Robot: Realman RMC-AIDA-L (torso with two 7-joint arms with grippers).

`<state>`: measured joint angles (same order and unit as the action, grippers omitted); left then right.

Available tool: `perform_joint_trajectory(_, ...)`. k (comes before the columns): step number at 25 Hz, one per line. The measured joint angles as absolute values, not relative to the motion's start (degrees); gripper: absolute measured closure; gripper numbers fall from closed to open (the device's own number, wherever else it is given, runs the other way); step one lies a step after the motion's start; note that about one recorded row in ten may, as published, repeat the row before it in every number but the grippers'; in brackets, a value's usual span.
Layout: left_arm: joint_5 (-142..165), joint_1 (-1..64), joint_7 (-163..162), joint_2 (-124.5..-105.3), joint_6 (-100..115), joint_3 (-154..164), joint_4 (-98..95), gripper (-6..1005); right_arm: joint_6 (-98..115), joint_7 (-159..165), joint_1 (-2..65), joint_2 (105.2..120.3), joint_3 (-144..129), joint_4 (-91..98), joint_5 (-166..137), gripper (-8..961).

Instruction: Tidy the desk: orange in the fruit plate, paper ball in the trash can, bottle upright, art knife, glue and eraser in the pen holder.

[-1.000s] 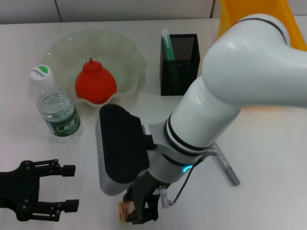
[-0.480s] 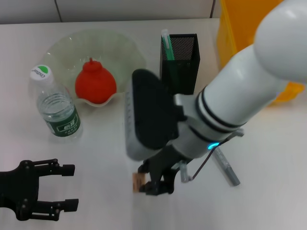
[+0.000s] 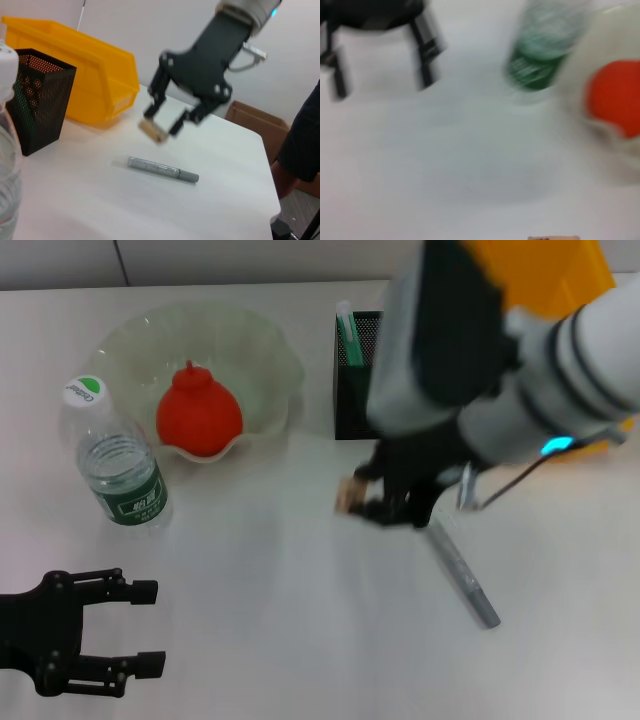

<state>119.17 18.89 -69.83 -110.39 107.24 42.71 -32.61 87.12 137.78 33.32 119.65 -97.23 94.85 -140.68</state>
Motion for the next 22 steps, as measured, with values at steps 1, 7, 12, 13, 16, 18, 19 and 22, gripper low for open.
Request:
perform_joint_trajectory(1,119.1,18.9,-69.8,-110.39,107.3,42.7,-32.6,153,87.8,137.7,33.0,119.66,-95.2,96.3,-140.7,606)
perform_joint_trajectory(7,119.0,19.0,-69.6,-110.47,106.9,42.7,-32.8,153,87.9,137.5,34.7,119.28,-80.4,100.2,-141.7,608)
perform_joint_trajectory(12,118.8,19.0,-69.4,-110.51,106.6,42.7,-32.8,153,80.5,138.8,37.9,119.37,-78.9,92.5,-146.2,611)
perform_joint_trajectory(13,118.8,19.0,-69.4,-110.51,106.6,42.7,-32.8,153,80.5,138.8,37.9,119.37,-78.9,92.5,-146.2,612)
perform_joint_trajectory(16,118.8,19.1,-69.3,-110.61,106.3,41.5,-32.8,153,75.8,139.4,39.9,119.47,-79.5,86.4,-148.1,599)
perform_joint_trajectory(18,118.8,19.1,-69.3,-110.61,106.3,41.5,-32.8,153,72.9,139.4,40.6,119.52,-80.1,82.8,-148.3,584)
perform_joint_trajectory(19,118.8,19.1,-69.3,-110.61,106.3,41.5,-32.8,153,72.2,139.4,40.9,119.53,-80.3,81.8,-148.3,577)
perform_joint_trajectory(22,119.0,19.2,-69.3,-110.64,106.2,40.6,-32.8,153,71.4,139.5,42.1,119.53,-80.5,79.2,-148.3,521)
